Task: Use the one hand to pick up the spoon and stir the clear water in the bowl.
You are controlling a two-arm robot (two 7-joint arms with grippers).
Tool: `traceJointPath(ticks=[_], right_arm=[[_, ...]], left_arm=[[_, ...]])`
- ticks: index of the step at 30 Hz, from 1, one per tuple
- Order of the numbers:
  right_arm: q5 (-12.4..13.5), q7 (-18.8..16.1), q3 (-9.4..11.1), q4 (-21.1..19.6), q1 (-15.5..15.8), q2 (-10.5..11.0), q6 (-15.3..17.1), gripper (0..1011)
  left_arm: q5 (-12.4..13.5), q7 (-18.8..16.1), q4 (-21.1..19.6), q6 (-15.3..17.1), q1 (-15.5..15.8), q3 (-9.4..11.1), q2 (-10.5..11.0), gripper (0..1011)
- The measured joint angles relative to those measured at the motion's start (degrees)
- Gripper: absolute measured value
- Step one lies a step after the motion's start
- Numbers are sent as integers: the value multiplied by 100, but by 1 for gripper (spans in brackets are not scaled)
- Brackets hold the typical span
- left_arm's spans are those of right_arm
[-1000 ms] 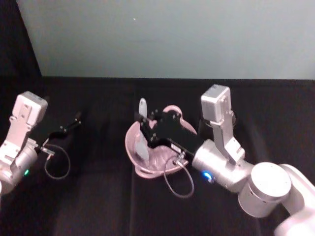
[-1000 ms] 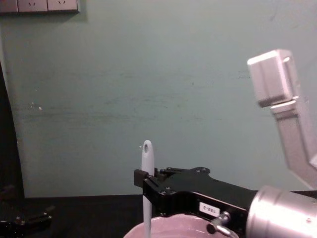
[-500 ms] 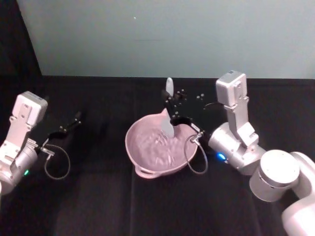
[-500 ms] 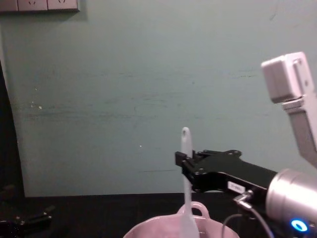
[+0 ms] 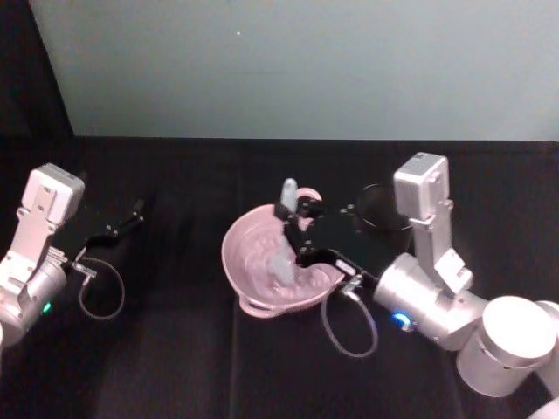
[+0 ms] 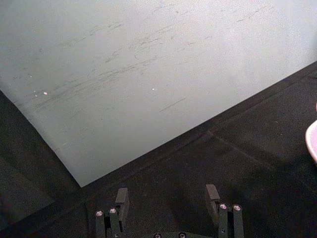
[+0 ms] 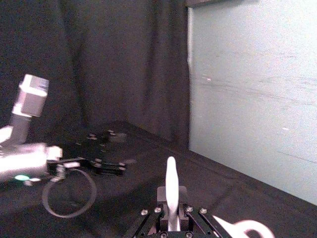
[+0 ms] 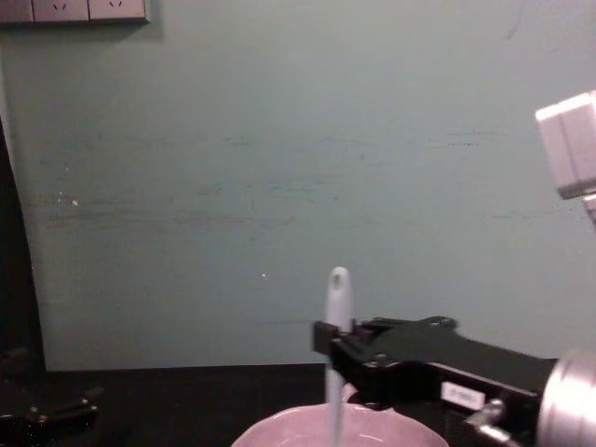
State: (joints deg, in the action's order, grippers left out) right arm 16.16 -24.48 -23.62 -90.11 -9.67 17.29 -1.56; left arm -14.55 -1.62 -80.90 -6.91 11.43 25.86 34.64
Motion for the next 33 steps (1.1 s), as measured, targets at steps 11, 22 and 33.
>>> traceJointPath(ticks=[11,22,33], right_arm=[[-78,165,-235,896,-602,-535,-356,112],[-239,359,71,1132,-795,-442,-354,112],[121,93,108,182,-199,-71,160,112]], left_arm=[[0,0,0,0,0,0,0,1011],[0,0,0,0,0,0,0,1011],[0,0,0,0,0,0,0,1011]])
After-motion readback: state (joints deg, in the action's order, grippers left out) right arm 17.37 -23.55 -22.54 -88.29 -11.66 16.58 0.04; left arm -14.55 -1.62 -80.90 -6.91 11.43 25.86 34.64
